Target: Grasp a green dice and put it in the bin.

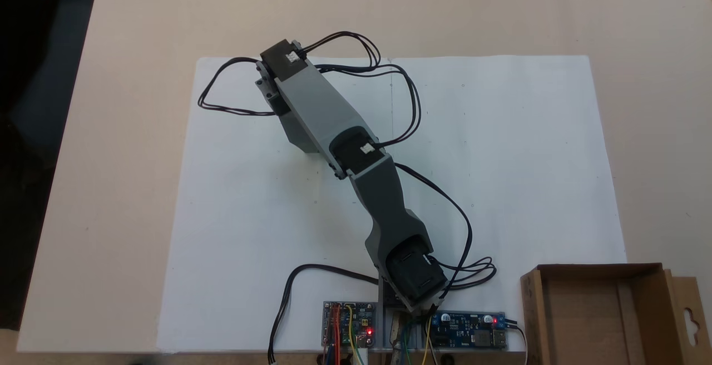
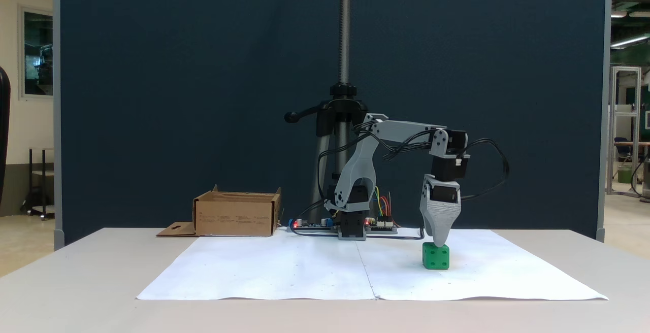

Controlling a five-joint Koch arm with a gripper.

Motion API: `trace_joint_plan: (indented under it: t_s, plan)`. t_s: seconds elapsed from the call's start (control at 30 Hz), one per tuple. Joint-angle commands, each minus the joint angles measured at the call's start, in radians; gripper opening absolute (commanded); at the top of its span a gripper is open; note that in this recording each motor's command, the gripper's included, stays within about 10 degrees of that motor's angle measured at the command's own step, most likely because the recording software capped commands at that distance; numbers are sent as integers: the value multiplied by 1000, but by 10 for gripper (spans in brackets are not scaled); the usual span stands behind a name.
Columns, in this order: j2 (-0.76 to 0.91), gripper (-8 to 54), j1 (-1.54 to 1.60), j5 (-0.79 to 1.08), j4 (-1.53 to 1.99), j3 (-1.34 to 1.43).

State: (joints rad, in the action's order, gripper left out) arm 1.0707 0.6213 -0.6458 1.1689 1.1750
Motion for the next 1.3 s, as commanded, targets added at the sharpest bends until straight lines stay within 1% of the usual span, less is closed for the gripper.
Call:
trace_joint_plan:
  t_s: [0.0, 0.23, 0.5, 0.8, 1.27]
  plan:
    - [17, 403, 21, -74, -21, -14]
    - [-21, 402, 23, -74, -46, 0]
    - [-29, 402, 14, -74, -89, 29]
    - [-29, 402, -20, -74, -169, 103]
    - [2, 402, -35, -74, -201, 198]
